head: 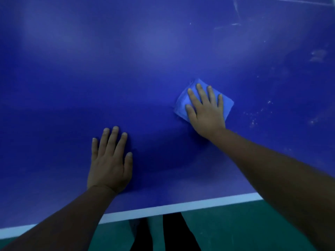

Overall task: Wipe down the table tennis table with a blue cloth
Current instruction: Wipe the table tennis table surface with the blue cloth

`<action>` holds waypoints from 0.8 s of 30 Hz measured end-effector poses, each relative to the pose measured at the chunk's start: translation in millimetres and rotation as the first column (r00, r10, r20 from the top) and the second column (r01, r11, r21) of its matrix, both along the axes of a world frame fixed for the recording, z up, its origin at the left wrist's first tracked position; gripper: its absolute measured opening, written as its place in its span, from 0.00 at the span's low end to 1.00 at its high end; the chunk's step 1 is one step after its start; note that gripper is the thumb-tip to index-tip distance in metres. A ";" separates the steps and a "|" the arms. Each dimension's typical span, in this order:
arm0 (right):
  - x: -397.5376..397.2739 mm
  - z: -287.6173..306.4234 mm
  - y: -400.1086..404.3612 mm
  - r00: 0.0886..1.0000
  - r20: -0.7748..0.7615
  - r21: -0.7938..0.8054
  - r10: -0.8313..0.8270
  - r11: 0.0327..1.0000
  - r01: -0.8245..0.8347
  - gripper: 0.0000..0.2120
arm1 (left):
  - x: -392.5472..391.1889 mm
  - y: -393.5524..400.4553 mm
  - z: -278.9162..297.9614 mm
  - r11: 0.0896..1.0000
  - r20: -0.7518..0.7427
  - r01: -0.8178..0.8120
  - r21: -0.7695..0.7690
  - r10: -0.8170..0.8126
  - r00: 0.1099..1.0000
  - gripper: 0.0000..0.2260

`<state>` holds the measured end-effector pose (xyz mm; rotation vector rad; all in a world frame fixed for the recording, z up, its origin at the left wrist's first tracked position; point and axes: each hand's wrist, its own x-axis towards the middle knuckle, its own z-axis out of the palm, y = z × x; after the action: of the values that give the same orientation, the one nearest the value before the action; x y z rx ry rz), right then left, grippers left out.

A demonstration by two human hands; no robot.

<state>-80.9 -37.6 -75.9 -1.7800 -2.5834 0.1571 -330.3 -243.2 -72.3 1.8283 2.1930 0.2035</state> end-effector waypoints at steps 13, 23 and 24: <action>25.7 6.5 -159.9 0.983 0.065 -0.079 -0.174 0.981 0.179 0.27 | -0.2 -3.0 0.7 1.000 0.052 -0.012 0.025 0.011 0.999 0.30; 6.4 -4.9 -230.5 0.999 0.038 -0.073 -0.028 0.997 0.030 0.27 | -1.2 -2.6 -0.6 0.998 0.094 -0.023 0.058 0.018 0.995 0.31; 34.6 -2.7 -221.8 0.990 0.082 -0.060 -0.113 0.991 0.118 0.27 | -1.6 -2.4 -0.7 0.998 0.094 -0.022 0.055 0.017 0.995 0.31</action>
<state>-46.3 -259.5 -78.6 -1.9921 -2.5453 0.1759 -331.9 -245.5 -73.1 1.7887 2.1623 0.3515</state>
